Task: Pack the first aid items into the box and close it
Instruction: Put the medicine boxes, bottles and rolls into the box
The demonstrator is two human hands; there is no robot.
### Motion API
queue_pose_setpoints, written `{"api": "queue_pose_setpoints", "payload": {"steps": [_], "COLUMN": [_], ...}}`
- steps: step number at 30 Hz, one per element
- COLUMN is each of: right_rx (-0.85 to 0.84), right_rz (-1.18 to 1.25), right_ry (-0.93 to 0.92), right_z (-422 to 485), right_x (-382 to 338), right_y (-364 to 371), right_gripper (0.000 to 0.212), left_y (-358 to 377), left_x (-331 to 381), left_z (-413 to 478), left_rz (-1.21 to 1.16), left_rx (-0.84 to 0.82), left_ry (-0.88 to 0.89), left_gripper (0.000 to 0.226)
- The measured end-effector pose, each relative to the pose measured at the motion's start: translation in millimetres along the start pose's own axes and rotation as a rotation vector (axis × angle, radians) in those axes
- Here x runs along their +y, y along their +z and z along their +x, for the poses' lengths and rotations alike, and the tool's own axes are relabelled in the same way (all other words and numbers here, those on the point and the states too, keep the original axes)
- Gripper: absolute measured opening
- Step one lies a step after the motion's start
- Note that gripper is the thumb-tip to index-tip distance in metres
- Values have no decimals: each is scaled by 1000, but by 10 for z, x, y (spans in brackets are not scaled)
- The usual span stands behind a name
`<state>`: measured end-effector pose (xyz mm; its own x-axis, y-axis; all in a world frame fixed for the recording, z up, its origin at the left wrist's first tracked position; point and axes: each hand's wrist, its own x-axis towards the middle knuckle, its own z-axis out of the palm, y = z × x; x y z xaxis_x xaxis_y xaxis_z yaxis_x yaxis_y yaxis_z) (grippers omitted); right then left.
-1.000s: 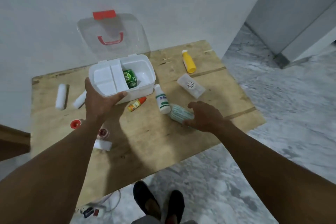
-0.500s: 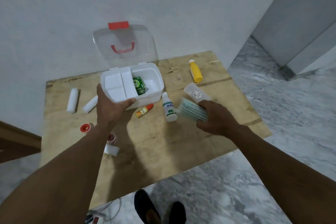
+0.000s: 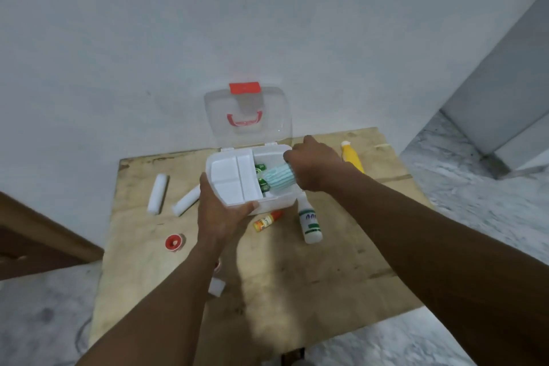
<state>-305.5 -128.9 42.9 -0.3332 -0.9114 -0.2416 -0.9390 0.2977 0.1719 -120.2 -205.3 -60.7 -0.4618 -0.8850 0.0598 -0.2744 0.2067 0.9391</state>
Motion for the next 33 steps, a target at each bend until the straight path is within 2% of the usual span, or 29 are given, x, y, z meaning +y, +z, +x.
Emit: {"api": "queue_pose_setpoints", "payload": {"steps": [2, 6, 10, 13, 17, 19, 30, 33], "right_rx": [-54, -117, -227, -237, -263, -254, -154, -52], "right_rz": [-96, -22, 218, 416, 550, 551, 644, 671], "right_ry": [-31, -88, -37, 23, 57, 52, 75, 81], "right_z": [122, 370, 547, 567, 605, 611, 509, 419], "right_x": [-70, -112, -157, -146, -189, -256, -250, -211], "right_y": [37, 221, 424, 507, 541, 572, 638, 596], "right_gripper": [32, 35, 47, 51, 39, 33, 34, 30], "left_y": [3, 6, 13, 18, 17, 16, 50, 51], "left_x": [6, 7, 27, 37, 31, 18, -34, -28], "left_z": [-2, 23, 22, 11, 6, 17, 57, 45], "left_rz": [8, 11, 1, -5, -27, -22, -6, 1], "left_rx": [-2, -1, -14, -18, -16, -20, -31, -46], "left_ry": [-7, -13, 1, 18, 20, 27, 19, 15], "left_gripper": [100, 100, 98, 94, 92, 92, 96, 95]}}
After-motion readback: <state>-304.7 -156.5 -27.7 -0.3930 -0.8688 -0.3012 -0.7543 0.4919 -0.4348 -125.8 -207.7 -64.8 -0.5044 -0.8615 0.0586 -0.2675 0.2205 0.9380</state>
